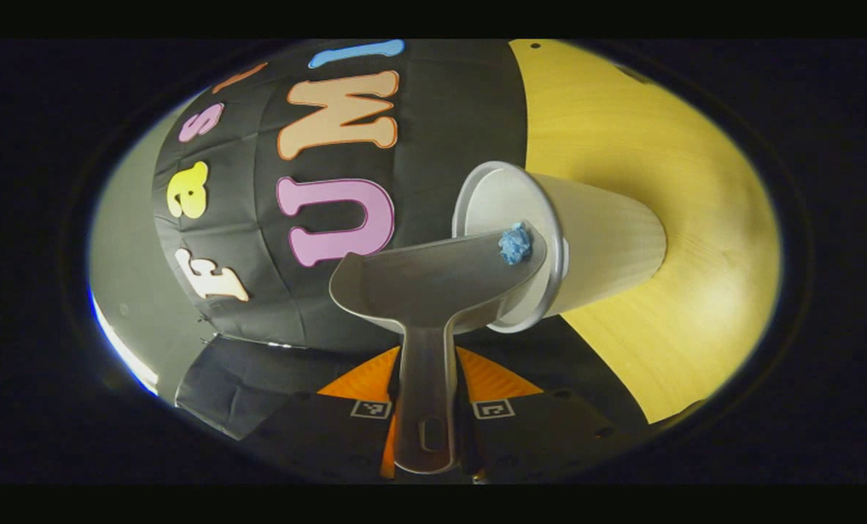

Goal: Pick up the small broom and dustpan from the desktop, sweep the trash into the dustpan with the broom, and then empty the trash into the garbage bin.

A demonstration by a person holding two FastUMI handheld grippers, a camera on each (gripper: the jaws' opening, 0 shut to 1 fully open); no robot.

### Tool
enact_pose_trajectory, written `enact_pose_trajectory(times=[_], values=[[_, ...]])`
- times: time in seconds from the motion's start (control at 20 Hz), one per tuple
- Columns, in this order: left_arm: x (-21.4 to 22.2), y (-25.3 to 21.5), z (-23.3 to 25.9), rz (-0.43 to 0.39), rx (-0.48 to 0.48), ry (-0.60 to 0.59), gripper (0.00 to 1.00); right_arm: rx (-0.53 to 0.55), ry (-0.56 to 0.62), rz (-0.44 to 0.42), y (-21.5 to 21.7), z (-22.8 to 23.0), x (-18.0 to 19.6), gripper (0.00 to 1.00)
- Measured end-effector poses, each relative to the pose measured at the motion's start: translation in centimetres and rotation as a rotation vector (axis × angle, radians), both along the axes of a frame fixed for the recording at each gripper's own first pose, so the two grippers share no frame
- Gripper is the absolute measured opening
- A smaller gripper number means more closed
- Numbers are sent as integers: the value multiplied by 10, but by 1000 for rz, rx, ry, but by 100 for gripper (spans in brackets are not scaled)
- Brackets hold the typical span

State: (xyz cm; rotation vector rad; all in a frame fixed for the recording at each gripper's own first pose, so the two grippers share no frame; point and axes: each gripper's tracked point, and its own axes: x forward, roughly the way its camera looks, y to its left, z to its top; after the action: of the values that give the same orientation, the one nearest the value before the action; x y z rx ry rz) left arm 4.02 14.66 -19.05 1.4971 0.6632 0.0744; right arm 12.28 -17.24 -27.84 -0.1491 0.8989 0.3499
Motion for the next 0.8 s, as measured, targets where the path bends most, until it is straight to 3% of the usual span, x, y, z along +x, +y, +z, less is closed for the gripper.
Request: enact_pose_trajectory(times=[0.3, 0.4, 0.8], values=[[-4, 2, 9, -33, 83, 22, 26, -2, -20, -14, -3, 2, -1, 17], [-10, 0, 14, -23, 54, 2, 27, 0, -25, -15, -4, 3, -1, 15], [-23, -62, 13, 121, -560, -259, 26, 41, -36, -48, -7, 8, -3, 17]])
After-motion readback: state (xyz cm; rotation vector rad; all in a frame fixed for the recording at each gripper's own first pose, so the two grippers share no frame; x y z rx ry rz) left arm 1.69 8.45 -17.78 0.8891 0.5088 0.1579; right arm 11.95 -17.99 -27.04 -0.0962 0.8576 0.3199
